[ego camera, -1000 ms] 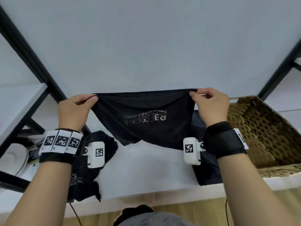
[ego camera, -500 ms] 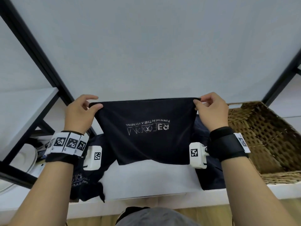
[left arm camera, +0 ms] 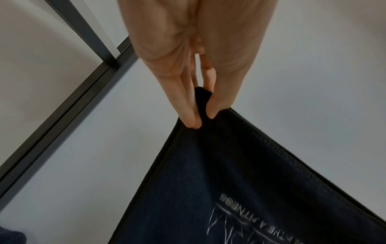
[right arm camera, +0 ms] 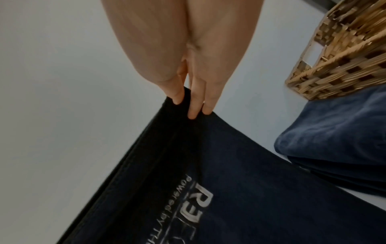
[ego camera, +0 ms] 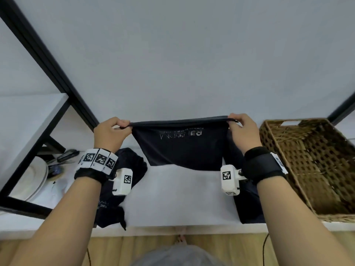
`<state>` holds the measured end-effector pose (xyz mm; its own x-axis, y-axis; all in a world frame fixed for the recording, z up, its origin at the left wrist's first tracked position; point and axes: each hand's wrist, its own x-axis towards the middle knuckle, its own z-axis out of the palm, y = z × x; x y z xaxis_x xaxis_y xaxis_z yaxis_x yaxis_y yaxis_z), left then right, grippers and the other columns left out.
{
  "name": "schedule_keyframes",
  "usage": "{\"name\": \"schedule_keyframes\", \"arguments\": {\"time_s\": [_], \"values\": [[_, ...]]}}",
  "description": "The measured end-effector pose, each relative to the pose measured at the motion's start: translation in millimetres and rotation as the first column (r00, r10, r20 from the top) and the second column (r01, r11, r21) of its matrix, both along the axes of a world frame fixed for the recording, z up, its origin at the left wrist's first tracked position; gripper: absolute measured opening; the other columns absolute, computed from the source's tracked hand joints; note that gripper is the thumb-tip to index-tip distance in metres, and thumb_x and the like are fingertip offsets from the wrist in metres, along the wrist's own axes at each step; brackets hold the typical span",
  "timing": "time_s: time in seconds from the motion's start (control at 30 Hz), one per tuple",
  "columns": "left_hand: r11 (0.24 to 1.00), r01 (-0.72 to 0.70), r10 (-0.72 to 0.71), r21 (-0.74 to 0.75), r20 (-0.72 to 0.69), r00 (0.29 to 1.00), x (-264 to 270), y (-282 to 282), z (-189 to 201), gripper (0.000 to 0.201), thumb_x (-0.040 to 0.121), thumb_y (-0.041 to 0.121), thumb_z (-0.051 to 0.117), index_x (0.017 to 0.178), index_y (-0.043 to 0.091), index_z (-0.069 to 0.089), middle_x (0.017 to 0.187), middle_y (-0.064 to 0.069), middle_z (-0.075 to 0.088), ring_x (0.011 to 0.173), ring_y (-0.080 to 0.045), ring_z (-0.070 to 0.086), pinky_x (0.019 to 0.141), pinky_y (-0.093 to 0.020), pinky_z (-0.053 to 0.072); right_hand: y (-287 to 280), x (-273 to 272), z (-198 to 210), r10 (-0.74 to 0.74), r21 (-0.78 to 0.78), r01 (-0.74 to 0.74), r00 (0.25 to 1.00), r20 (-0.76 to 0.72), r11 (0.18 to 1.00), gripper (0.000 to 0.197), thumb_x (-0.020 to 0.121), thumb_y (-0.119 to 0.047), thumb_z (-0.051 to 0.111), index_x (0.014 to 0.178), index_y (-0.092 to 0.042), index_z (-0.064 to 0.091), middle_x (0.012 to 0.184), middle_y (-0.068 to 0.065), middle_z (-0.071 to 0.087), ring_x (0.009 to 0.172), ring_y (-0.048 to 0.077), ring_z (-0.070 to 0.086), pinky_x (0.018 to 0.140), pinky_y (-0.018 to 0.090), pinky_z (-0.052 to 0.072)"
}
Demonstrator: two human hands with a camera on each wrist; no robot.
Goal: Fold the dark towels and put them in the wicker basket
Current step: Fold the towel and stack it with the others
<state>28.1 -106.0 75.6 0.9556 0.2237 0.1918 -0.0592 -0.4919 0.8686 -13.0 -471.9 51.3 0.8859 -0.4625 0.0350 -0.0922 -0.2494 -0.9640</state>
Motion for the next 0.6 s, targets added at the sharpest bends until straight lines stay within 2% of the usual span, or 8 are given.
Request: {"name": "schedule_keyframes", "arguments": {"time_s": [0.1, 0.17, 0.23, 0.3, 0.37, 0.43, 0.53, 0.6], "values": [[0.995, 0.019, -0.011, -0.098, 0.077, 0.997, -1.6, -2.3, -5.7, 0.014, 0.073, 0.012, 0.076, 0.068, 0.02, 0.065, 0.093, 0.012, 0.075, 0.087, -0.001, 0.071, 0.082, -0.015, 0.054, -4.7, -4.2, -6.5, 0.01, 0.126, -0.015, 0.999, 0.042, 0.992, 0.022, 0.09, -0.012, 0.062, 0.084, -0.032, 0.068, 0.121, -0.009, 0.067, 0.113, -0.005, 0.059, 0.102, 0.02, 0.044], [0.996, 0.02, -0.013, -0.086, 0.073, 0.997, -8.7, 0.5, -13.5, 0.009, 0.072, 0.017, 0.072, 0.072, 0.022, 0.064, 0.093, 0.015, 0.075, 0.087, -0.001, 0.071, 0.079, -0.015, 0.054, -6.6, -11.5, -15.8, 0.017, 0.173, -0.022, 0.999, 0.03, 0.985, 0.024, 0.086, -0.012, 0.065, 0.078, -0.034, 0.071, 0.116, -0.013, 0.069, 0.112, 0.0, 0.062, 0.103, 0.031, 0.048], [0.999, 0.024, -0.023, -0.034, 0.021, 1.0, -21.7, 4.8, -29.2, 0.009, 0.072, 0.021, 0.07, 0.074, 0.026, 0.063, 0.093, 0.018, 0.074, 0.084, -0.003, 0.072, 0.076, -0.02, 0.055, -5.1, -23.6, -30.6, 0.027, 0.181, -0.027, 1.0, 0.003, 0.983, 0.025, 0.081, -0.013, 0.062, 0.074, -0.035, 0.071, 0.116, -0.012, 0.069, 0.111, 0.007, 0.065, 0.101, 0.04, 0.05], [0.999, 0.028, -0.026, 0.026, -0.059, 0.998, -40.8, 9.3, -50.8, 0.012, 0.071, 0.023, 0.072, 0.075, 0.028, 0.061, 0.089, 0.02, 0.074, 0.078, -0.003, 0.071, 0.074, -0.022, 0.052, -0.5, -40.2, -49.3, 0.035, 0.155, -0.027, 0.998, -0.048, 0.987, 0.018, 0.078, -0.019, 0.06, 0.073, -0.032, 0.07, 0.115, -0.011, 0.07, 0.105, 0.009, 0.067, 0.096, 0.044, 0.054], [0.991, 0.055, -0.037, 0.119, -0.145, 0.989, -60.4, 14.6, -75.1, 0.018, 0.07, 0.016, 0.075, 0.073, 0.025, 0.059, 0.085, 0.019, 0.074, 0.072, 0.0, 0.068, 0.072, -0.019, 0.053, 5.0, -57.4, -72.5, 0.048, 0.118, -0.033, 0.99, -0.129, 0.993, 0.009, 0.073, -0.031, 0.059, 0.071, -0.027, 0.067, 0.11, -0.013, 0.071, 0.095, 0.012, 0.07, 0.09, 0.047, 0.056], [0.969, 0.132, -0.078, 0.208, -0.251, 0.965, -77.3, 18.1, -100.0, 0.023, 0.071, 0.006, 0.074, 0.069, 0.02, 0.056, 0.085, 0.014, 0.074, 0.071, 0.002, 0.067, 0.073, -0.011, 0.05, 11.4, -71.6, -100.2, 0.067, 0.084, -0.048, 0.971, -0.231, 0.995, 0.011, 0.077, -0.028, 0.06, 0.069, -0.021, 0.063, 0.104, -0.015, 0.072, 0.091, 0.019, 0.069, 0.088, 0.05, 0.055], [0.93, 0.251, -0.124, 0.269, -0.414, 0.902, -96.5, 19.4, -136.0, 0.018, 0.073, -0.001, 0.07, 0.07, 0.009, 0.056, 0.088, 0.004, 0.074, 0.079, -0.009, 0.067, 0.074, -0.012, 0.044, 21.8, -90.8, -142.7, 0.122, 0.039, -0.116, 0.913, -0.389, 0.992, 0.016, 0.086, -0.013, 0.06, 0.071, -0.019, 0.062, 0.098, -0.013, 0.071, 0.091, 0.022, 0.068, 0.089, 0.042, 0.055], [0.915, 0.291, -0.115, 0.278, -0.512, 0.851, -103.8, 18.4, -158.3, 0.015, 0.076, 0.001, 0.069, 0.074, 0.01, 0.058, 0.083, 0.0, 0.072, 0.077, -0.017, 0.066, 0.066, -0.008, 0.04, 26.9, -102.4, -164.2, 0.152, -0.005, -0.176, 0.86, -0.487, 0.984, 0.016, 0.088, -0.011, 0.061, 0.08, -0.024, 0.065, 0.093, -0.006, 0.071, 0.09, 0.02, 0.068, 0.085, 0.033, 0.053]]}}
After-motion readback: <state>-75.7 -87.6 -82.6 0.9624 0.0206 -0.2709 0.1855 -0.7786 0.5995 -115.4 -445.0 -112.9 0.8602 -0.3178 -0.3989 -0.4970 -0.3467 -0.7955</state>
